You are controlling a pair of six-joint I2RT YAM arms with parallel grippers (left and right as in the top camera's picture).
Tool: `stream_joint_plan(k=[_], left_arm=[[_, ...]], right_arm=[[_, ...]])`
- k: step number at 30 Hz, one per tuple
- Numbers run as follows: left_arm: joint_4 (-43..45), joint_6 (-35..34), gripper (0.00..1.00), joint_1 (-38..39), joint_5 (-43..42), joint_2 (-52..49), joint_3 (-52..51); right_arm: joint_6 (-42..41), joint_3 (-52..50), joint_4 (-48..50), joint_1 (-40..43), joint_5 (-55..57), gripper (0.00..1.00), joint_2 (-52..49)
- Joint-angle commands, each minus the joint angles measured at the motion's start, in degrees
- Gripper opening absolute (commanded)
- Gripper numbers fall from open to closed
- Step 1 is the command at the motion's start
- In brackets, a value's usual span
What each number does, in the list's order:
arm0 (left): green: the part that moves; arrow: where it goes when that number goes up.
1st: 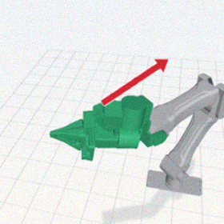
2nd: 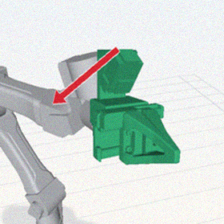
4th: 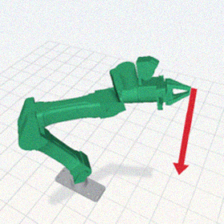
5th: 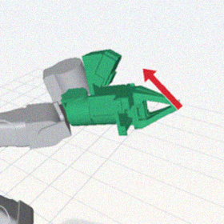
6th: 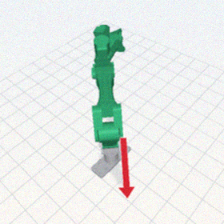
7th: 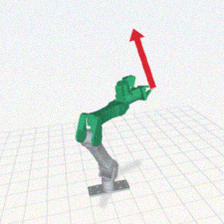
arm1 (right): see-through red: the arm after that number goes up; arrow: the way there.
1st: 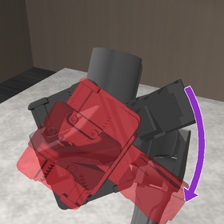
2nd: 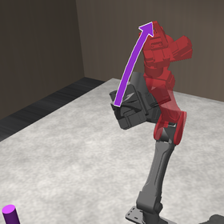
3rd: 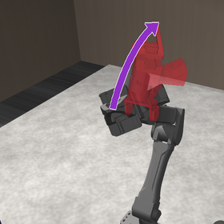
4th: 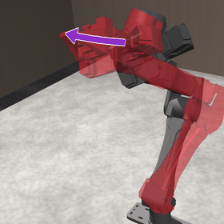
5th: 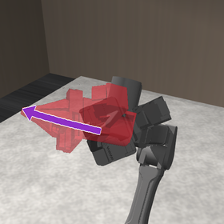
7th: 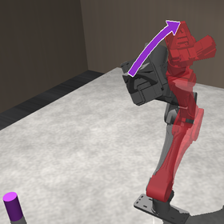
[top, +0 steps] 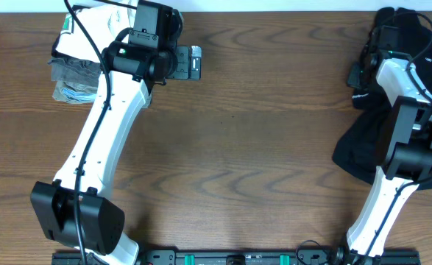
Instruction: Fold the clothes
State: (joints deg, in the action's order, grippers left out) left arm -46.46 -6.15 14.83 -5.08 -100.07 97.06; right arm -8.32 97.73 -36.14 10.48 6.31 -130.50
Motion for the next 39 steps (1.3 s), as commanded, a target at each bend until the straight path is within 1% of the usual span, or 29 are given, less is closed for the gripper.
stream_joint_plan(k=[1, 5, 8, 13, 19, 25, 28, 29, 31, 32, 33, 34, 37, 39], left_arm=[[0.2, 0.28, 0.98, -0.09, 3.26, 0.15, 1.01], [1.2, 0.31, 0.98, -0.9, 3.45, 0.22, 1.01], [1.95, 0.28, 0.98, -2.89, 5.6, 0.68, 1.03], [1.75, 0.28, 0.98, -8.13, 5.79, 2.82, 1.03], [0.48, 0.28, 0.98, -13.97, 5.79, 6.25, 1.03], [-1.55, 0.5, 0.98, -17.18, 5.79, 8.48, 1.03], [-2.49, 0.5, 0.98, -17.66, 5.77, 8.79, 1.03], [-2.89, 0.5, 0.98, -17.66, 5.77, 8.79, 1.03], [-3.82, 0.5, 0.98, -17.66, 5.77, 8.79, 1.03], [-4.66, 0.5, 0.98, -17.66, 5.7, 8.79, 1.03], [-5.46, 0.52, 0.98, -17.66, 5.33, 8.79, 1.03], [-6.38, 1.29, 0.98, -17.66, 4.44, 8.85, 1.03], [-10.34, 6.05, 0.98, -17.66, -1.49, 8.9, 1.03], [-13.51, 9.2, 0.98, -17.64, -7.19, 8.76, 1.01]], right_arm=[[2.78, -0.55, -1.25, -4.04, -4.98, 0.01, 4.46], [3.34, -0.55, -1.88, -7.74, -8.39, 0.01, 8.63], [3.28, -0.55, -0.94, -11.74, -9.73, 0.01, 10.23], [3.23, -0.44, 1.4, -20.0, -11.37, 0.01, 10.49], [3.26, 0.11, 7.3, -31.3, -11.26, 0.01, 10.49], [3.26, 0.2, 12.76, -40.5, -11.26, 0.01, 10.49], [3.28, 0.76, 13.11, -43.91, -10.84, 0.01, 10.49], [3.26, 0.92, 12.87, -44.76, -10.78, 0.15, 10.51], [3.23, 1.81, 11.13, -45.42, -10.82, 0.65, 10.8], [3.17, 2.89, 9.11, -45.4, -10.84, 0.85, 11.13], [2.89, 3.89, 7.17, -45.27, -10.84, 0.94, 11.5], [2.56, 5.18, 4.46, -44.92, -10.82, 0.99, 12.13], [1.49, 8.72, -4.35, -43.34, -10.84, 0.99, 15.17], [1.03, 10.03, -9.92, -41.86, -10.93, 0.99, 18.12]])
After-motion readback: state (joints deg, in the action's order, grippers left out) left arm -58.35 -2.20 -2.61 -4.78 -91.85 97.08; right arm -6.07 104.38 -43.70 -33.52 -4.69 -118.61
